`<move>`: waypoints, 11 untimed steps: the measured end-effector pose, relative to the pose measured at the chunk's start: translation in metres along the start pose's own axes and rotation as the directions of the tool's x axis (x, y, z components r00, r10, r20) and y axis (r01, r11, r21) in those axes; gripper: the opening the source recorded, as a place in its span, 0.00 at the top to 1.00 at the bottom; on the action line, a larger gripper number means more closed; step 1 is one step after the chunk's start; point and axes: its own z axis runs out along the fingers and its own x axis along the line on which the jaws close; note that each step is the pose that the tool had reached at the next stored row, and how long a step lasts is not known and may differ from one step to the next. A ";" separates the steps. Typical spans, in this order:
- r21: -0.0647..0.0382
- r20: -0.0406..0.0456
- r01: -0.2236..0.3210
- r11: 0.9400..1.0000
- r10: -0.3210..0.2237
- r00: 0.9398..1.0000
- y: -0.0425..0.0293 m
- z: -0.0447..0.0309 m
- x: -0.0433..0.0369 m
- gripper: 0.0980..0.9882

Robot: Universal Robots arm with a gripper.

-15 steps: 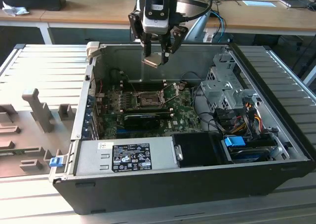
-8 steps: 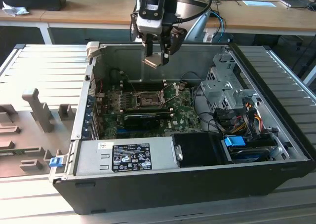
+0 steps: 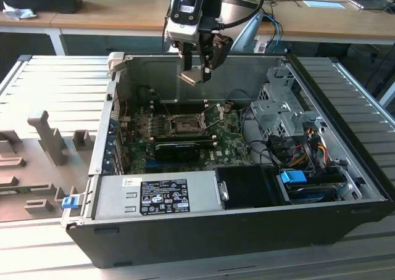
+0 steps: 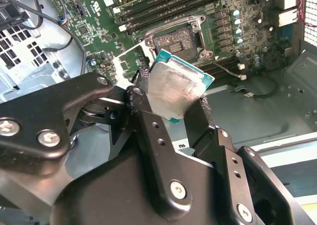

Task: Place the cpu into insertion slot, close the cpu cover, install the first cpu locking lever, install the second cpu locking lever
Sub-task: 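Place the cpu into insertion slot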

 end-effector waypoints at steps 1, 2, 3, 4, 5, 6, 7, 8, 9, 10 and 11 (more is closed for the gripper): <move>0.000 0.000 -0.004 1.000 0.004 1.000 0.0000 0.0001 0.0000 0.52; 0.000 0.001 -0.006 1.000 0.006 1.000 0.0000 0.0001 0.0000 0.52; 0.000 0.001 -0.013 1.000 0.013 1.000 0.0000 0.0002 0.0000 0.52; 0.000 0.002 -0.018 1.000 0.018 1.000 0.0000 0.0003 0.0000 0.52; 0.000 0.002 -0.021 1.000 0.021 1.000 0.0000 0.0004 0.0000 0.52; 0.000 0.002 -0.024 1.000 0.024 1.000 0.0000 0.0004 0.0000 0.52; -0.001 0.002 -0.029 1.000 0.029 1.000 0.0000 0.0005 0.0000 0.52; -0.001 0.003 -0.035 0.999 0.035 0.999 -0.0001 0.0006 0.0000 0.52; -0.001 0.003 -0.038 0.999 0.038 0.999 -0.0001 0.0007 0.0000 0.52; -0.001 0.003 -0.041 0.999 0.041 0.999 -0.0001 0.0007 0.0000 0.52; -0.001 0.004 -0.045 0.999 0.045 0.999 -0.0001 0.0008 0.0000 0.52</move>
